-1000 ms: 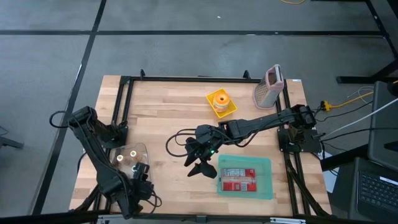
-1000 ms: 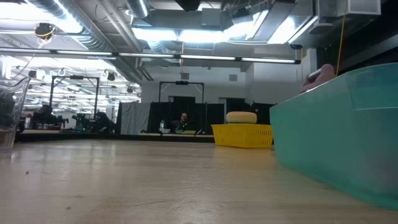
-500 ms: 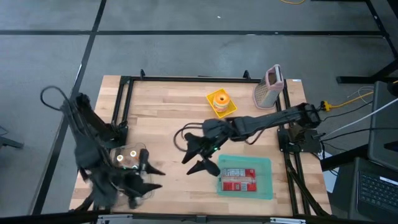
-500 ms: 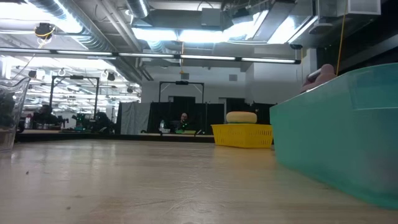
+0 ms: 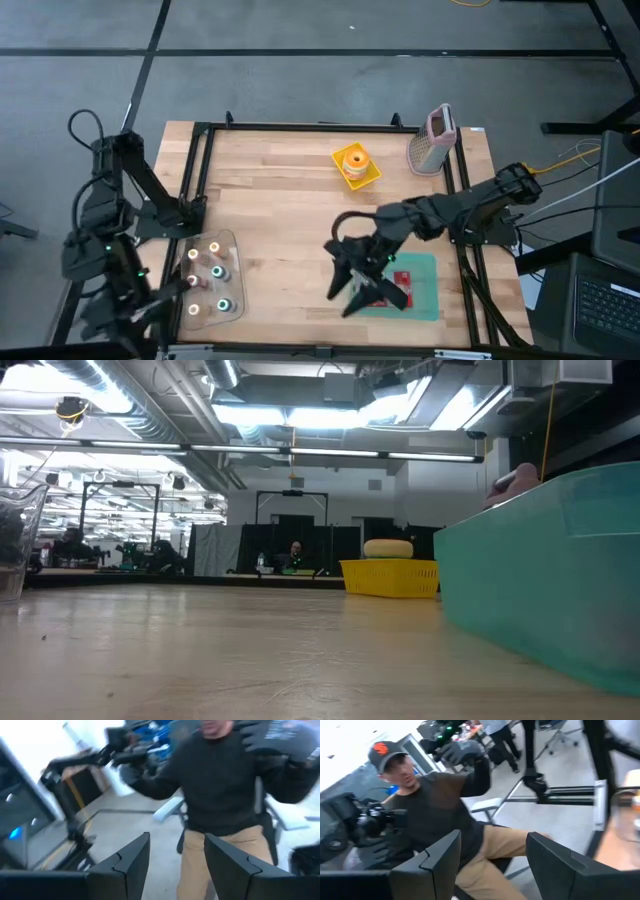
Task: Pick & Place Food Item
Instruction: Return to Home Position
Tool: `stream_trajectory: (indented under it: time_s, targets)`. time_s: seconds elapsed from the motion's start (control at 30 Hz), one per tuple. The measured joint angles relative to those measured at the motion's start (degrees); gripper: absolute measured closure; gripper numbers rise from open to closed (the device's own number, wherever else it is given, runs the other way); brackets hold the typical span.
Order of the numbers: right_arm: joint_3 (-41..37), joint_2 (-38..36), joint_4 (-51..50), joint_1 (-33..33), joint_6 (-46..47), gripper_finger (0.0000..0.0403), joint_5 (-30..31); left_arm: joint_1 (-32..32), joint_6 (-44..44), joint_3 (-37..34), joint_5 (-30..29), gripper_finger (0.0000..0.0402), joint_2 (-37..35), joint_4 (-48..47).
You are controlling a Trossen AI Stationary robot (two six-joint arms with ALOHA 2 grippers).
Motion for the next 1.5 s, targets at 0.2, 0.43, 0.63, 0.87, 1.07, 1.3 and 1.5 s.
stream_trajectory:
  time_s: [0.2,0.43,0.63,0.87,1.07,1.3,1.5]
  targets:
    - [0.04,0.16,1.74,3.10,0.93,0.0182,2.30,-2.27,2.51,0.00,0.36,0.0229,-0.30,0.77]
    - [0.04,0.28,3.92,4.58,-0.21,0.0182,10.23,-2.36,2.49,0.00,0.37,0.0232,0.23,0.85]
    - [0.05,0.25,9.21,4.69,-12.16,0.0182,3.21,-2.36,0.71,0.00,-0.61,0.0229,2.47,0.93]
    - [0.04,-1.00,6.06,5.55,-20.36,0.0182,-2.29,-2.18,-5.66,-0.04,-3.67,0.0231,-0.33,-7.41]
    - [0.04,-9.16,-8.13,5.22,-30.79,0.0182,-1.05,1.99,-2.91,0.13,27.98,0.0229,-8.77,-9.62]
    - [-1.75,-21.41,-22.06,4.58,-37.52,0.0182,1.14,0.53,-3.74,-5.42,24.18,0.0232,-19.45,-15.27]
    - [-15.17,-35.06,-19.76,-0.17,-39.31,0.0182,-4.74,0.56,-4.28,-19.11,19.61,0.0233,-34.76,-12.29]
